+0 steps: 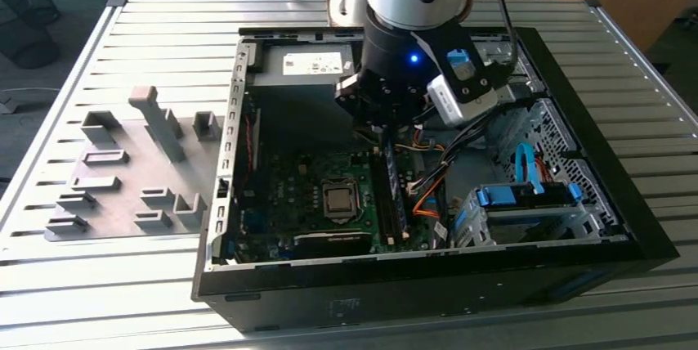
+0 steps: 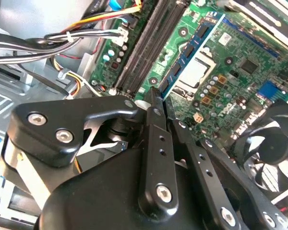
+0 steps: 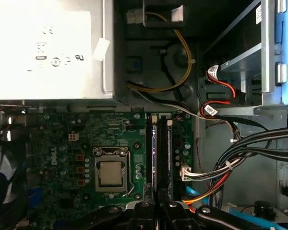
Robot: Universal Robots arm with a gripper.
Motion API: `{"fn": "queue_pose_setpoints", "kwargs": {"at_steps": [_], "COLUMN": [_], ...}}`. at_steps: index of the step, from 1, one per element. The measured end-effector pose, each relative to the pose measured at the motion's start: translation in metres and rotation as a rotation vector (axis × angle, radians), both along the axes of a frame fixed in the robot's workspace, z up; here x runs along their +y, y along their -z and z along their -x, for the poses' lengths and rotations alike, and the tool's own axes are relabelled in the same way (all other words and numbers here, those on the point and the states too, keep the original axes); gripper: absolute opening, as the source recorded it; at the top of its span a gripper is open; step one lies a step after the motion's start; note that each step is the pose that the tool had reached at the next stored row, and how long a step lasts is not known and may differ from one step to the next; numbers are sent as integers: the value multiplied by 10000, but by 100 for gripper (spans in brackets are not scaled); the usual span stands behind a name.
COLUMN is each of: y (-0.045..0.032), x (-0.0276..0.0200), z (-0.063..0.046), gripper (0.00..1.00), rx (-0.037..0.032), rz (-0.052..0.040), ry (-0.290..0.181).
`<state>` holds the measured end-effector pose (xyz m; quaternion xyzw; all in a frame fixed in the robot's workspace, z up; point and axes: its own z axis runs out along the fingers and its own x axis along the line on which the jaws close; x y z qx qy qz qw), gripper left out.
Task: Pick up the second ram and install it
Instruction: 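Insert the second ram into the second slot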
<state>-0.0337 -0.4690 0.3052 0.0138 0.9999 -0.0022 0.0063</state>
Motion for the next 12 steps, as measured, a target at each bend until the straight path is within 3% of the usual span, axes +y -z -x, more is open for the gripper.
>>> {"fn": "queue_pose_setpoints", "kwargs": {"at_steps": [6,12], "y": [107,116], "x": [0,0], "z": [-8,-8], "gripper": [14,14], "rx": [1,1], "rz": [-1,0], "ry": [-48,-47]}}
